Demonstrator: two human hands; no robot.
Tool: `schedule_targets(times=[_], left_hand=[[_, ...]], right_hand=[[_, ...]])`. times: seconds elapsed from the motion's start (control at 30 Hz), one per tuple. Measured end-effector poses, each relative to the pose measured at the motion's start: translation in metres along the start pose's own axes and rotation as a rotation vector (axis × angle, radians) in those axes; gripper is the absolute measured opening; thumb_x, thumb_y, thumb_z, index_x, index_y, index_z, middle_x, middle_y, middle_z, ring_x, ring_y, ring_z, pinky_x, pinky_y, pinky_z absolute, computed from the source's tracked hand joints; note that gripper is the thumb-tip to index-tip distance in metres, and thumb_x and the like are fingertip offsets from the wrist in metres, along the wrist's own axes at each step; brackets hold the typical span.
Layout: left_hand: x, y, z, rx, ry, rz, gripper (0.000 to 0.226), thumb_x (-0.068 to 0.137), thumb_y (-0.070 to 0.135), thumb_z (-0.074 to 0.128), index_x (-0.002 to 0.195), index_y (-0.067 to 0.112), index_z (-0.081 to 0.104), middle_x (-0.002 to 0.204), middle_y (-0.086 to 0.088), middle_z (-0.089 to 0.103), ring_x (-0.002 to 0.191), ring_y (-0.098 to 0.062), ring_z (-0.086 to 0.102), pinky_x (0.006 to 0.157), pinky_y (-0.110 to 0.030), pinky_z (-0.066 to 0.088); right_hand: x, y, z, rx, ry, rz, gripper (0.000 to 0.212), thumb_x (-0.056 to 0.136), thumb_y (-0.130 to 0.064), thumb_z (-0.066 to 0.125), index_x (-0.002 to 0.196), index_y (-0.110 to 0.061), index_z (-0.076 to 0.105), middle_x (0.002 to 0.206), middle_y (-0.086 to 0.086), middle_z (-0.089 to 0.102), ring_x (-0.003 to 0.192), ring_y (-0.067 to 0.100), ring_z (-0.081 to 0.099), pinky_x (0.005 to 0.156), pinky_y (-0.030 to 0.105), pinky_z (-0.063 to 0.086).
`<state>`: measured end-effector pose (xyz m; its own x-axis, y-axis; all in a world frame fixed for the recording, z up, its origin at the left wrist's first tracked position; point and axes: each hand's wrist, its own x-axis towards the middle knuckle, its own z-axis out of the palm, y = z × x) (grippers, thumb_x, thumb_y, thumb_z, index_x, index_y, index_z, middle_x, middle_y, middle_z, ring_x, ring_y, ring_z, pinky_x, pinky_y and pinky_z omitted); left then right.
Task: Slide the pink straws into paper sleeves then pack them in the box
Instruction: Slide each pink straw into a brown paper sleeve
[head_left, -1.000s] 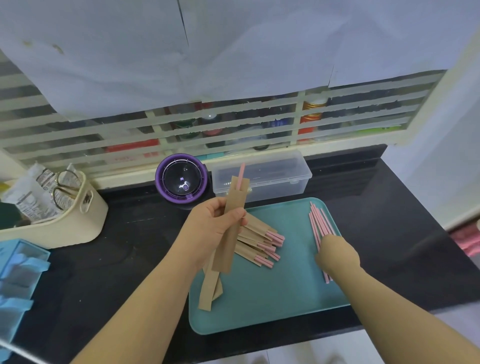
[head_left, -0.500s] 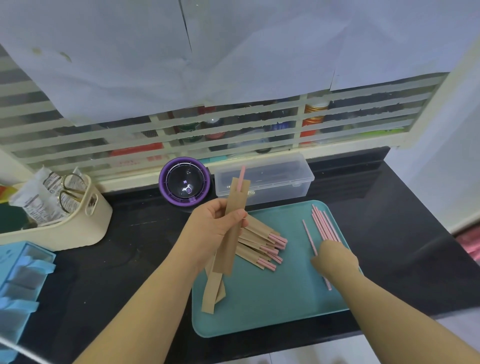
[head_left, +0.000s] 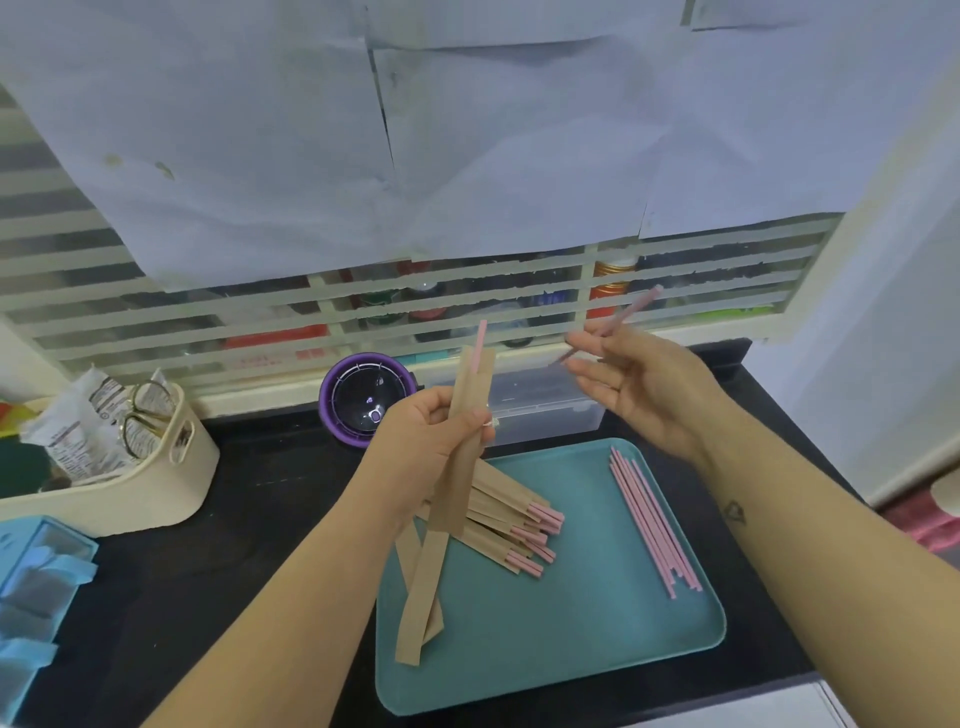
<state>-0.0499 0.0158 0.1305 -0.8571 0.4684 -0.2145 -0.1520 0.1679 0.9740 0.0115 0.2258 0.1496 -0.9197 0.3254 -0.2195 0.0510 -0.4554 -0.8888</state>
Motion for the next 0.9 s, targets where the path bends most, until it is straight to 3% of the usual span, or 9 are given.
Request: schedule_targets(times=[0.17, 0.37, 0.5, 0.7, 0.9], left_hand=[[0.001, 0.006, -0.002, -0.026, 0.011, 0.000, 0.018, 0.086, 0.018, 0.065, 0.103, 0.015, 0.065, 0.084, -0.001, 0.075, 0.084, -0.016, 0.070, 0.090, -0.042, 0.054], [-0.003, 0.006, -0.003, 0.023, -0.009, -0.009, 0.017, 0.087, 0.021, 0.064, 0.103, 0.016, 0.066, 0.085, -0.002, 0.075, 0.082, -0.015, 0.069, 0.089, -0.040, 0.054], [-0.005, 0.008, -0.003, 0.051, -0.034, -0.010, 0.015, 0.086, 0.019, 0.065, 0.101, 0.017, 0.066, 0.086, -0.003, 0.075, 0.083, -0.016, 0.070, 0.090, -0.040, 0.054], [-0.011, 0.011, -0.001, 0.078, -0.089, -0.008, 0.015, 0.085, 0.018, 0.066, 0.100, 0.015, 0.067, 0.085, -0.003, 0.075, 0.083, -0.015, 0.070, 0.093, -0.042, 0.053], [-0.018, 0.013, 0.003, 0.087, -0.124, -0.011, 0.014, 0.085, 0.019, 0.066, 0.099, 0.016, 0.068, 0.082, 0.002, 0.074, 0.081, -0.011, 0.070, 0.092, -0.040, 0.053]], right_hand=[[-0.008, -0.029, 0.022, -0.048, 0.035, -0.282, 0.014, 0.095, -0.015, 0.053, 0.098, -0.011, 0.066, 0.067, -0.002, 0.067, 0.059, 0.007, 0.060, 0.063, 0.017, 0.051], [-0.018, -0.031, 0.040, -0.227, 0.116, -0.454, 0.016, 0.093, -0.019, 0.056, 0.091, -0.009, 0.068, 0.069, 0.001, 0.064, 0.060, 0.008, 0.059, 0.069, 0.021, 0.053], [-0.018, -0.030, 0.048, -0.272, 0.137, -0.500, 0.017, 0.093, -0.017, 0.056, 0.088, -0.003, 0.065, 0.073, 0.006, 0.067, 0.059, 0.008, 0.062, 0.064, 0.019, 0.054], [-0.016, -0.031, 0.049, -0.407, 0.173, -0.546, 0.013, 0.093, -0.019, 0.057, 0.084, -0.014, 0.065, 0.074, 0.003, 0.070, 0.062, 0.008, 0.065, 0.062, 0.018, 0.052], [-0.013, -0.032, 0.043, -0.487, 0.144, -0.499, 0.012, 0.092, -0.019, 0.058, 0.085, -0.012, 0.066, 0.073, 0.004, 0.069, 0.060, 0.007, 0.064, 0.064, 0.019, 0.055]])
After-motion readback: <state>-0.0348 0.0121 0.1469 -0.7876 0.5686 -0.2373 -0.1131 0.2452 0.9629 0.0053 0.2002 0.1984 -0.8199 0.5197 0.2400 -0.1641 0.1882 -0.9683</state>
